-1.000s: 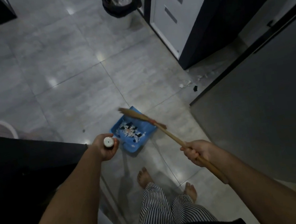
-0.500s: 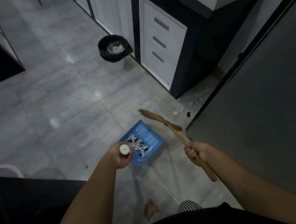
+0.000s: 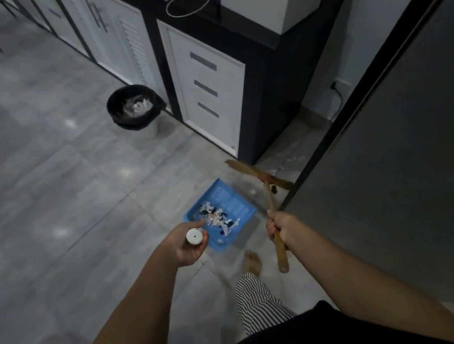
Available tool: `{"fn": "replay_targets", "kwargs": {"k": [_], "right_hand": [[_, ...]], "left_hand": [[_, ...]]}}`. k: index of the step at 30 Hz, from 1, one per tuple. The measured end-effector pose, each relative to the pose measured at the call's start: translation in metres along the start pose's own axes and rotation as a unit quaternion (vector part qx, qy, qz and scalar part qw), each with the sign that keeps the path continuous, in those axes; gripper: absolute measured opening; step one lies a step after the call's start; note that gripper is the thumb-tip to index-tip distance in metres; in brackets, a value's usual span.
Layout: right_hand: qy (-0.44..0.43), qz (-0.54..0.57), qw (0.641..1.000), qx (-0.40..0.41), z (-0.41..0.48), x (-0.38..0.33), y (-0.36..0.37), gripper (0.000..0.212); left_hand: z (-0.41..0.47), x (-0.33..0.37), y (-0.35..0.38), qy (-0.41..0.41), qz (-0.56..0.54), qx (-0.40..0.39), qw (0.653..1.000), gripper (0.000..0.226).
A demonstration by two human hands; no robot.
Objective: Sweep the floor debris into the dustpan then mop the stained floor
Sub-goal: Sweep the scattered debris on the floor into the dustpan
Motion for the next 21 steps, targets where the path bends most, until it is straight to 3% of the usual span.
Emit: {"fn": "replay_targets", "kwargs": {"k": [11,21], "right_hand": [[-0.021,0.000,0.992,0.124,0.057,-0.099,0.051,0.034],[-0.048,0.013,0.975,0.215,0.085,-0.165,0.090,0.037]], "left_hand": [[0.064,0.118,0.074,-0.060,-0.012,0.002,0.998,0.022],[0.084,0.210,0.089,-0.084,0.047,-0.016,0.995,0.024]]}}
Point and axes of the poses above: each hand's wrist, its own z-axis towards the middle knuckle, its own y-axis out of the palm, x = y × z, the point moved 4 cm from there along z, towards the middle knuckle, and after that the axes turned 7 degrees about z, right-handed, at the moved point
